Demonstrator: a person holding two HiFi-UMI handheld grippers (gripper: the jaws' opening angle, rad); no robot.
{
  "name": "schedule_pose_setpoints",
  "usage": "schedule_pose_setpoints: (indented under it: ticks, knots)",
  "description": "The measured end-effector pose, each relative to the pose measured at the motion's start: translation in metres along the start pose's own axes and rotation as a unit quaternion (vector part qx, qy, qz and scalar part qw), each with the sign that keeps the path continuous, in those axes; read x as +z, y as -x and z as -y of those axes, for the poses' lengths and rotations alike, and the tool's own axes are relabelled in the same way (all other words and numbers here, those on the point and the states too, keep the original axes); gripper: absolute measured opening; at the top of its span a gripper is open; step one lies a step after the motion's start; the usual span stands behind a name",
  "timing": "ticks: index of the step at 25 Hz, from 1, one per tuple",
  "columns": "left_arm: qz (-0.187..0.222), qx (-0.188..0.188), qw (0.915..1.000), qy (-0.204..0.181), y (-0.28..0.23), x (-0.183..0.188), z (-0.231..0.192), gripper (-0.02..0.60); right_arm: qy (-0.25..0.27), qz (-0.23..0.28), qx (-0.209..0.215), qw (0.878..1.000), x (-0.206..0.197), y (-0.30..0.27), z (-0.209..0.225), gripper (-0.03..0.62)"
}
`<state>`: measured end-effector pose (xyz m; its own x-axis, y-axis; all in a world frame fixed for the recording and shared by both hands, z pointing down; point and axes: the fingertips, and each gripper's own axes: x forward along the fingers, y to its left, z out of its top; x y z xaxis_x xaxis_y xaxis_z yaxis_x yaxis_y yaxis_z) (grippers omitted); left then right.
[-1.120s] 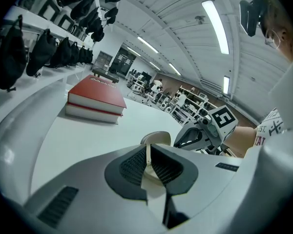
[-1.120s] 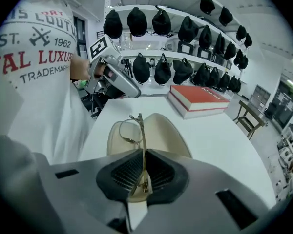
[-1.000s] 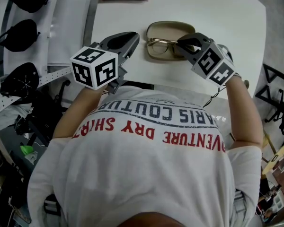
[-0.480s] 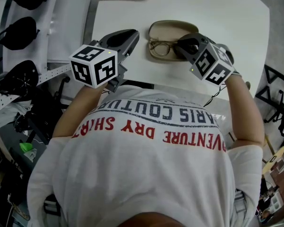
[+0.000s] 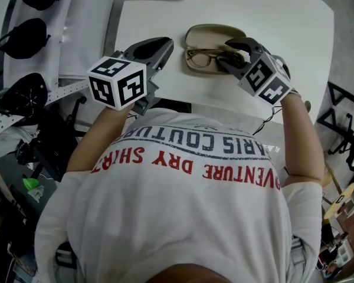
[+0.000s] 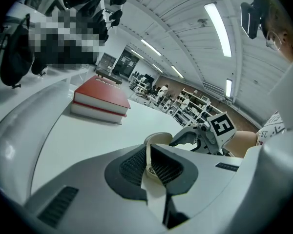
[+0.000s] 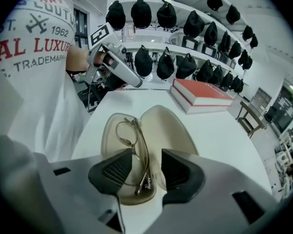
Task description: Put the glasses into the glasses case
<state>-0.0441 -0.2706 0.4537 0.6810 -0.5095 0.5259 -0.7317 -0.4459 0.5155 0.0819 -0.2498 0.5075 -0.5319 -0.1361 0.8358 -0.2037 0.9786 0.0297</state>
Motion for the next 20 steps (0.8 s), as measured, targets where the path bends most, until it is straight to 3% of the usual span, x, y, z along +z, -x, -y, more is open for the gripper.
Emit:
schedule_pose_setpoints:
  ticks: [4,7,9,12,16,18,20]
  knots:
    - [0.003,-0.010,0.9999,-0.007,0.004,0.000,0.013,0.048,-0.053,0.047,-0.040,0.997,0.008,0.019,0.008,0.196]
    - [0.008,-0.023,0.9996,-0.016,0.008,0.002,0.027,0.048,-0.123,0.116,-0.075,0.983,0.016,0.042,0.012,0.196]
    - [0.015,-0.031,0.9991,-0.023,0.013,0.004,0.039,0.048,-0.182,0.179,-0.096,0.962,0.023,0.062,0.013,0.196]
    - [0.029,-0.045,0.9980,-0.034,0.023,0.010,0.057,0.048,-0.259,0.274,-0.116,0.919,0.034,0.092,0.008,0.191]
    - [0.050,-0.067,0.9954,-0.045,0.036,0.018,0.083,0.048,-0.320,0.375,-0.112,0.863,0.045,0.129,-0.013,0.073]
    - [0.060,-0.079,0.9937,-0.053,0.042,0.021,0.097,0.048,-0.323,0.403,-0.110,0.850,0.051,0.144,-0.027,0.050]
    - [0.068,-0.091,0.9916,-0.063,0.049,0.023,0.110,0.048,-0.313,0.418,-0.113,0.846,0.057,0.156,-0.039,0.036]
